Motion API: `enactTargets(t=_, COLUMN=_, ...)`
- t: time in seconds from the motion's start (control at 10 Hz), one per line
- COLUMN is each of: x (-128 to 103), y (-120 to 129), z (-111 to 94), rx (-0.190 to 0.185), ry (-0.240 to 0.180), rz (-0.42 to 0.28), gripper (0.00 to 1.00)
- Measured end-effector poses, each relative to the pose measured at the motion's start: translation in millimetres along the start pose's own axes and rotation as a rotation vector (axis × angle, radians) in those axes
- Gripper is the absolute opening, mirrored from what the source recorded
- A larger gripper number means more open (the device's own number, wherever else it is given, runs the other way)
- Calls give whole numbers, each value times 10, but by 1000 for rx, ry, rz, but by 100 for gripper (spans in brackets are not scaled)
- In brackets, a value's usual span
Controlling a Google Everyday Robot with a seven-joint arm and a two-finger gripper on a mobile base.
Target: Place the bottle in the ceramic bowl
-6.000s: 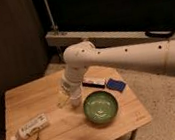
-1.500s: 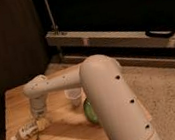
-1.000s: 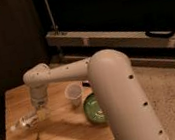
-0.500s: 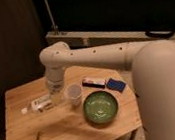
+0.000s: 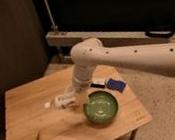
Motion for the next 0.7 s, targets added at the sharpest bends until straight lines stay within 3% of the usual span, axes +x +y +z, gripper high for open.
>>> enactTargets(t=0.2, x=456, y=204, z=-157, rx=25, ry=10, rz=59, gripper=0)
enactTargets(t=0.4, x=751, y=330, z=-189, rx=23, ry=28, rz=93, gripper=0)
enactTargets(t=0.7, x=1005, y=366, z=124, rx=-39, ry=97, rz=148, gripper=0)
